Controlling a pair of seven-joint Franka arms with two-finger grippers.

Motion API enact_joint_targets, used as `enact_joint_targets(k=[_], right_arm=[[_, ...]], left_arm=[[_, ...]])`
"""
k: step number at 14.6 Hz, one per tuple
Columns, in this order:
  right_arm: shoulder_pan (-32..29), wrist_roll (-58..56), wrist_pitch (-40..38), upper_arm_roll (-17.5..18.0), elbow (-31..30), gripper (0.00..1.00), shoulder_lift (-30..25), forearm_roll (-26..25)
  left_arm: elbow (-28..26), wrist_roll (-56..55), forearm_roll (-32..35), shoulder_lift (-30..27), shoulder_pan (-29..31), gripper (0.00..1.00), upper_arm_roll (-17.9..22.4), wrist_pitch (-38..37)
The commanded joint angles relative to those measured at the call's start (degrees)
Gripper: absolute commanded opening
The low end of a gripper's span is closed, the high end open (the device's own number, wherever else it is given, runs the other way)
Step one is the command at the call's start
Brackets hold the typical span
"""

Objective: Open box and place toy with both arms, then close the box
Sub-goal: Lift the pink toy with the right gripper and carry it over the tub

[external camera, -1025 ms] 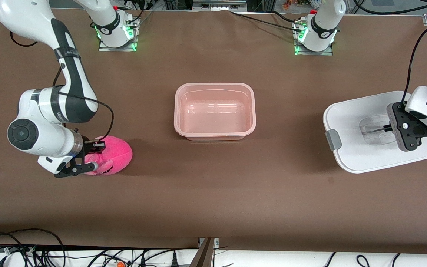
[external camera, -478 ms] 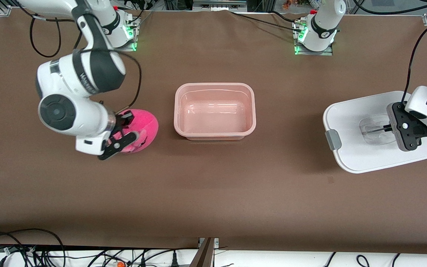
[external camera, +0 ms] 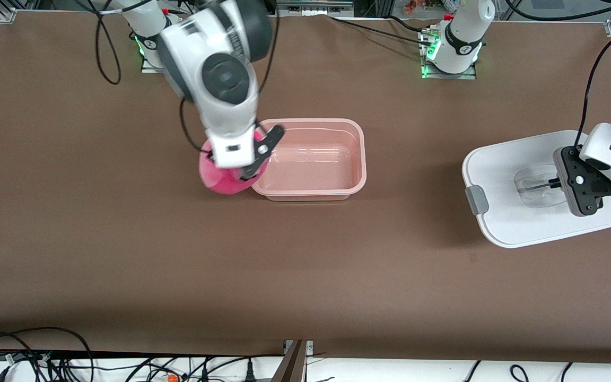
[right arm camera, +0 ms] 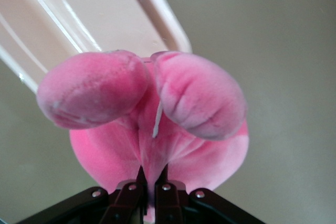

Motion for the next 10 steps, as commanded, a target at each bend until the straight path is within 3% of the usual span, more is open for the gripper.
enact_joint_targets(k=[1, 5, 10], right_arm=[[2.29, -4.93, -1.61, -0.68, 2.46, 0.00, 1.29, -2.62], [7.03, -7.84, -0.38, -0.51, 8.42, 0.00, 6.28, -5.45], [11.70, -7.93, 1.73, -0.60, 8.70, 0.00, 11.12, -8.34]], left_arm=[[1.05, 0.95, 0.46, 0.04, -0.16, 0.00, -0.02, -1.21], [1.05, 1.13, 0.46, 0.12, 0.01, 0.00, -0.02, -1.22], [1.05, 1.13, 0.46, 0.03, 0.10, 0.00, -0.02, -1.22]])
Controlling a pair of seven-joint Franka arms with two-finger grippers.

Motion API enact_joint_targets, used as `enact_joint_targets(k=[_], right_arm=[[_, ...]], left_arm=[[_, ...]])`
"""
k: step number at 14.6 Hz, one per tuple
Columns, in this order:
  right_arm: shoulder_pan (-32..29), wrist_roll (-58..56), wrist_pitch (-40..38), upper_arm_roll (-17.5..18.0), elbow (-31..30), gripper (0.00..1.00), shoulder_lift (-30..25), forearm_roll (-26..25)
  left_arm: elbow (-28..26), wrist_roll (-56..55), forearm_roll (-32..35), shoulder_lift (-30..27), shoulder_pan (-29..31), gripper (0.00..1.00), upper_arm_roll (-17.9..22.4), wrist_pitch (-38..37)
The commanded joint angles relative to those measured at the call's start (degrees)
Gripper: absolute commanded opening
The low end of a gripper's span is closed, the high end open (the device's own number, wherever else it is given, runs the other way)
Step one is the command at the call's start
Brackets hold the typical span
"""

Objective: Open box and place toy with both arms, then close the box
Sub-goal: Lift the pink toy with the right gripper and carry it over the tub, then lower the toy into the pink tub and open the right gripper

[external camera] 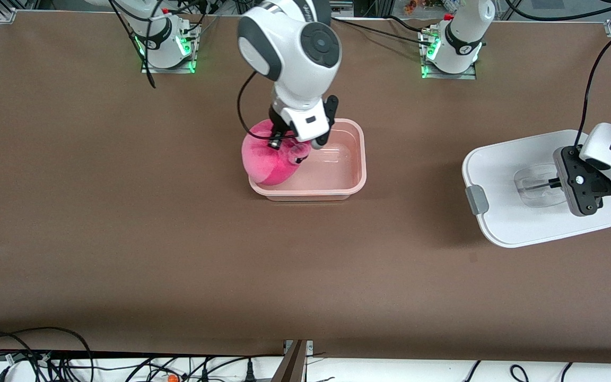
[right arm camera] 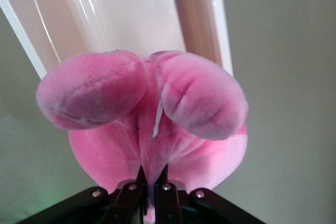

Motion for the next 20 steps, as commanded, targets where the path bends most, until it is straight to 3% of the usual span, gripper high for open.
enact_joint_targets(k=[1, 8, 9, 10, 11, 20], right_arm=[[2.05, -1.41, -0.32, -0.56, 3.21, 0.00, 3.59, -2.21], [5.04, -0.79, 3.19, -0.74, 3.04, 0.00, 9.29, -6.07], [5.13, -0.36, 4.24, -0.74, 3.04, 0.22, 10.26, -6.08], [5.22, 0.43, 4.95, -0.82, 3.04, 0.74, 10.71, -6.17], [5.31, 1.31, 5.65, -0.82, 2.95, 1.00, 10.80, -6.17], [5.84, 17.05, 16.82, -0.56, 3.13, 1.00, 10.45, -3.54]], left_arm=[[1.05, 1.13, 0.55, 0.12, 0.09, 0.00, -0.03, -1.09], [0.97, 1.21, 0.55, 0.03, -0.09, 0.00, -0.03, -1.09], [0.88, 1.30, 0.55, 0.03, -0.09, 0.00, -0.03, -1.09], [0.97, 1.39, 0.55, 0.03, -0.09, 0.00, -0.03, -1.09], [0.88, 1.39, 0.55, 0.03, -0.09, 0.00, -0.03, -1.09], [0.61, 1.48, 0.29, -0.05, -0.26, 0.00, -0.30, -1.18]])
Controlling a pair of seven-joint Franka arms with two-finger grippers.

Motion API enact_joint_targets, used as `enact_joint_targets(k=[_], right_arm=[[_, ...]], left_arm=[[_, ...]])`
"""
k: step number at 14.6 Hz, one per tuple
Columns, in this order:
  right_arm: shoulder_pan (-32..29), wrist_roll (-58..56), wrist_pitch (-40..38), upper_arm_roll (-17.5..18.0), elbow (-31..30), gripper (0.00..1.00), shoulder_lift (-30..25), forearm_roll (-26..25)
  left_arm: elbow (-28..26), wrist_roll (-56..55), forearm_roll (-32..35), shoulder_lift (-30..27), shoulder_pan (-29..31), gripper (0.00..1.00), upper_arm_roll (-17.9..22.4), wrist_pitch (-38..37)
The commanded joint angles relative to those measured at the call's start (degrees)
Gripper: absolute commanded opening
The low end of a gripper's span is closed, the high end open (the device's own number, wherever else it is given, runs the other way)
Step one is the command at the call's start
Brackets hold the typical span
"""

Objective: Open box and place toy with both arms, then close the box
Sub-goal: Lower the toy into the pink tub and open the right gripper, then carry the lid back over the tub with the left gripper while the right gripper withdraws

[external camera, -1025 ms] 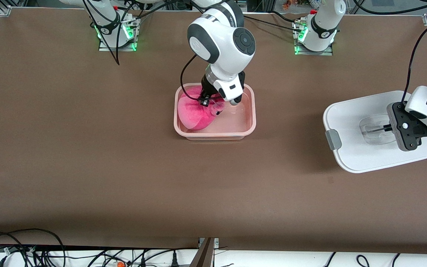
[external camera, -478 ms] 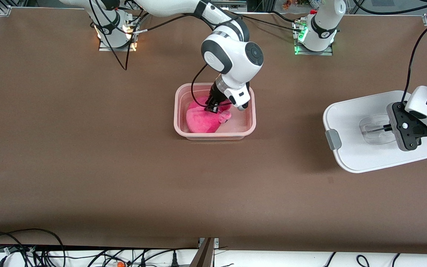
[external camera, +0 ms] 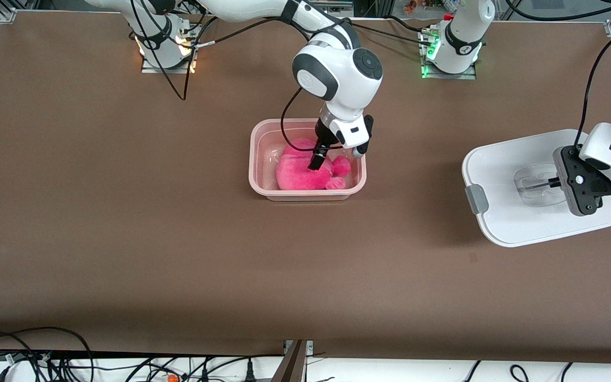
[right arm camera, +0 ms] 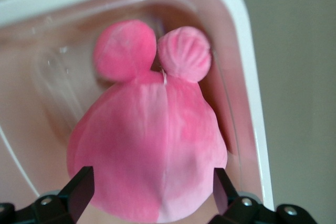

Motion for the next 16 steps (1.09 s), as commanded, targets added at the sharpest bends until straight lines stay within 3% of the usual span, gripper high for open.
enact_joint_targets(k=[1, 3, 6, 10, 13, 14, 16], right_arm=[[-0.97, 2.27, 0.56, -0.84, 1.42, 1.00, -0.56, 3.52], [-6.13, 2.18, 0.82, -1.46, 1.51, 1.00, -3.63, 5.29], [-15.28, 1.48, -1.80, -1.63, 1.16, 1.00, -10.47, 13.62], [-27.31, 5.78, -9.71, -1.73, -0.67, 1.00, -17.78, 21.71], [-31.29, 6.49, -12.71, -4.96, -8.21, 1.00, -25.68, 24.02], [-31.21, 7.01, -12.63, -7.07, -11.90, 1.00, -29.27, 24.37], [-32.08, 11.39, -11.57, -7.96, -20.42, 1.00, -36.40, 24.55]], left_arm=[[0.64, 1.42, 0.11, -0.06, -0.35, 0.00, -0.57, -0.85], [0.64, 1.42, 0.02, -0.06, -0.35, 0.00, -1.80, -0.85], [0.64, 0.98, -0.24, -0.06, -0.78, 0.00, -2.85, -0.85], [0.46, 0.63, -0.50, 0.38, -6.48, 0.00, -3.39, -0.58], [0.47, -2.34, -3.40, 1.08, -11.41, 0.00, -3.39, 0.12], [0.47, -4.97, -3.67, 1.35, -13.42, 0.00, -3.39, 0.99], [0.55, -8.93, -3.67, 2.22, -18.08, 0.00, -3.39, 2.92]])
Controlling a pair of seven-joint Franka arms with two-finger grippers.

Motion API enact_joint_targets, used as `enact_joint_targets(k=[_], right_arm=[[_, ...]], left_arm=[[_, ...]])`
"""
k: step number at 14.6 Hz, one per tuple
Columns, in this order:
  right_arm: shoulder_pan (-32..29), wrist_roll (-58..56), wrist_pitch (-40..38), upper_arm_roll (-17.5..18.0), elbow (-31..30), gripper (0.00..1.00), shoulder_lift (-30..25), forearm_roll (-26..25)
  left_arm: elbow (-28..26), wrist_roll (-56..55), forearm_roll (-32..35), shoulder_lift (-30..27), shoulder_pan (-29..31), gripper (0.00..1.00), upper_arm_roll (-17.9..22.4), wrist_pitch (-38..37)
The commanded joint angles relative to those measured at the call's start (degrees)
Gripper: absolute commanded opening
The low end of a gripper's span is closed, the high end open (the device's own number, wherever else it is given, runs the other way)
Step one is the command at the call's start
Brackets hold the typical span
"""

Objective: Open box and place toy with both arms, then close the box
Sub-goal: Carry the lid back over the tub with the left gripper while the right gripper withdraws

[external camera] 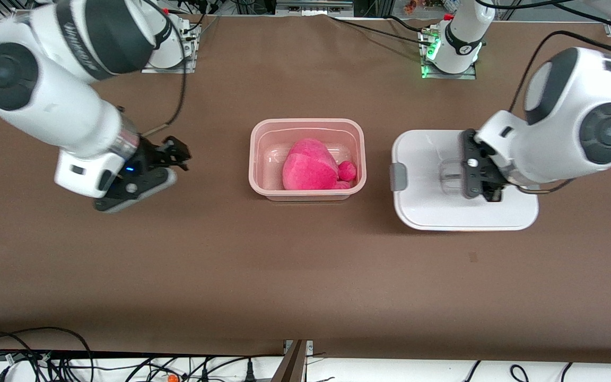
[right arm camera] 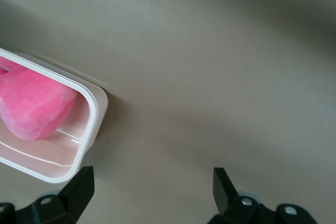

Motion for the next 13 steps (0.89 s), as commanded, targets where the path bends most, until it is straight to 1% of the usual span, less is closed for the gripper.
enact_joint_targets(k=[1, 3, 5, 6, 8, 10, 13], right_arm=[[-1.16, 5.11, 1.73, -0.88, -16.27, 1.00, -13.23, 0.63], [-4.67, 5.11, 1.73, -0.62, -20.94, 1.00, -17.46, 0.54], [-7.40, 5.11, 1.99, -0.53, -25.86, 1.00, -20.89, 0.54], [-8.98, 5.11, 2.17, -0.36, -27.36, 1.00, -22.21, 0.45], [-11.97, 3.98, 2.26, -0.09, -27.73, 1.00, -21.97, 0.02], [-16.45, 3.36, 3.13, 3.50, -27.73, 1.00, -21.70, -1.39], [-16.91, 3.18, 3.14, 3.60, -27.11, 1.00, -21.79, -1.74]], left_arm=[[0.83, -4.64, -0.86, 1.76, -6.50, 0.00, 0.58, 1.54], [0.92, -9.81, -0.86, 3.34, -11.42, 0.00, 0.58, 3.55], [1.01, -15.53, -0.95, 4.93, -15.99, 0.00, 0.58, 8.02], [1.01, -18.34, -0.95, 5.54, -18.36, 0.00, 0.58, 9.44], [1.01, -22.31, -0.86, 6.60, -21.36, 0.00, 0.58, 10.59], [1.01, -22.58, -0.86, 7.83, -23.39, 0.00, 0.58, 12.08], [1.01, -22.58, -0.86, 10.37, -26.02, 0.00, 0.58, 15.33]])
